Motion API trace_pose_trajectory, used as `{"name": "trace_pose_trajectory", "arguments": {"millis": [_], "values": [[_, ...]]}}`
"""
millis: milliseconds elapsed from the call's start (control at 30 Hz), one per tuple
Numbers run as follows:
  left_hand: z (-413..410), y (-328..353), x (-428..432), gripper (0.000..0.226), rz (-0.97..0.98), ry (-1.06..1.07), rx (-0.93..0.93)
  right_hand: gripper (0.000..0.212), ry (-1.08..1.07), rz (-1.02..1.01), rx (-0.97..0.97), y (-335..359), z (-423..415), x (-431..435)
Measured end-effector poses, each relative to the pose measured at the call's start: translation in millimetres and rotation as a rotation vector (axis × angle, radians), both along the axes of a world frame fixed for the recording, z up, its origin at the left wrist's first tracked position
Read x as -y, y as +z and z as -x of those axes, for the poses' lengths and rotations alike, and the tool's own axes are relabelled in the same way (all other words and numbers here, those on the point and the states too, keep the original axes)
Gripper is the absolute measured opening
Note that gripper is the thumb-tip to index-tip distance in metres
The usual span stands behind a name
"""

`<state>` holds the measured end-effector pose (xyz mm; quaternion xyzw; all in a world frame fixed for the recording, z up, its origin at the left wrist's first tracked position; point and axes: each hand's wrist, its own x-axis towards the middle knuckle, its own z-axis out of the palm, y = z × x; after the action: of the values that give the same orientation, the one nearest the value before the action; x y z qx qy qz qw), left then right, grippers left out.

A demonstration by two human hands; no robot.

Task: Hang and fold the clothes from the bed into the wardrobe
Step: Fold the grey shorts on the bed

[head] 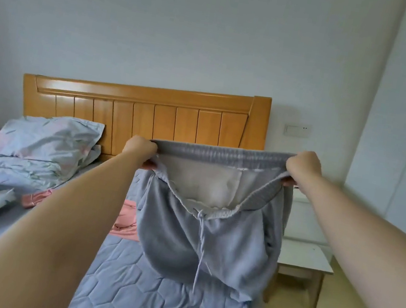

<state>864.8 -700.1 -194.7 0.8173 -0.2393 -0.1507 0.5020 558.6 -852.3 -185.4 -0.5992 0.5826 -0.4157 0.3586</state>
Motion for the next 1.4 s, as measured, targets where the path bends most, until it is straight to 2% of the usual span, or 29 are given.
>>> {"name": "trace_pose_trajectory", "arguments": {"millis": [67, 200, 300, 400, 467, 567, 633, 700, 733, 767, 800, 833, 867, 900, 967, 1067, 1167, 1233, 1300, 1400], "values": [[0, 6, -10, 0.016, 0.086, -0.102, -0.231, 0.013, 0.068, -0.055, 0.216, 6, -8, -9], [-13, 16, -40, 0.018, 0.059, -0.483, -0.513, 0.024, 0.344, -0.216, 0.649, 18, -20, -23], [-28, 19, -53, 0.023, 0.18, -0.659, -0.669, 0.024, 0.469, -0.312, 0.6, 25, -21, -23], [-43, 20, -50, 0.023, 0.274, -0.632, -0.757, 0.015, 0.406, -0.332, 0.439, 25, -29, -9], [-50, 19, -38, 0.016, 0.213, -0.471, -0.684, 0.011, 0.313, -0.292, 0.282, 19, -38, 4], [-54, 12, -10, 0.01, 0.015, -0.244, -0.432, 0.018, 0.194, -0.146, 0.158, 2, -59, 29], [-54, 1, 11, 0.01, 0.003, -0.144, -0.365, 0.016, 0.115, -0.111, 0.178, -15, -80, 47], [-61, -20, 39, 0.016, 0.032, -0.074, -0.123, 0.015, 0.053, -0.14, 0.304, -36, -101, 65], [-62, -31, 53, 0.024, 0.116, -0.028, -0.067, 0.014, 0.053, -0.143, 0.33, -47, -111, 75], [-57, -40, 67, 0.032, 0.261, -0.029, -0.147, 0.014, 0.065, -0.125, 0.307, -61, -120, 83], [-51, -52, 78, 0.044, 0.395, -0.073, -0.297, 0.029, 0.072, -0.095, 0.243, -76, -126, 91], [-46, -67, 89, 0.06, 0.448, -0.122, -0.407, 0.054, 0.062, -0.066, 0.158, -94, -130, 97], [-42, -90, 101, 0.072, 0.433, -0.182, -0.42, 0.072, 0.073, -0.048, 0.07, -115, -131, 98], [-35, -111, 109, 0.078, 0.363, -0.21, -0.4, 0.081, 0.109, -0.012, -0.021, -138, -131, 98], [-22, -167, 119, 0.08, 0.114, -0.332, -0.237, 0.084, 0.204, 0.042, -0.234, -193, -127, 93], [4, -261, 114, 0.067, -0.174, -0.434, -0.012, 0.079, 0.369, 0.028, -0.527, -281, -107, 74], [33, -343, 97, 0.057, -0.439, -0.596, 0.116, 0.068, 0.542, 0.04, -0.625, -351, -93, 35], [49, -383, 81, 0.06, -0.576, -0.671, 0.178, 0.066, 0.654, 0.026, -0.707, -388, -85, 4], [65, -412, 64, 0.067, -0.681, -0.702, 0.266, 0.066, 0.738, -0.004, -0.842, -419, -70, -23], [84, -431, 51, 0.069, -0.63, -0.617, 0.367, 0.064, 0.751, 0.031, -0.967, -443, -50, -39]]}}
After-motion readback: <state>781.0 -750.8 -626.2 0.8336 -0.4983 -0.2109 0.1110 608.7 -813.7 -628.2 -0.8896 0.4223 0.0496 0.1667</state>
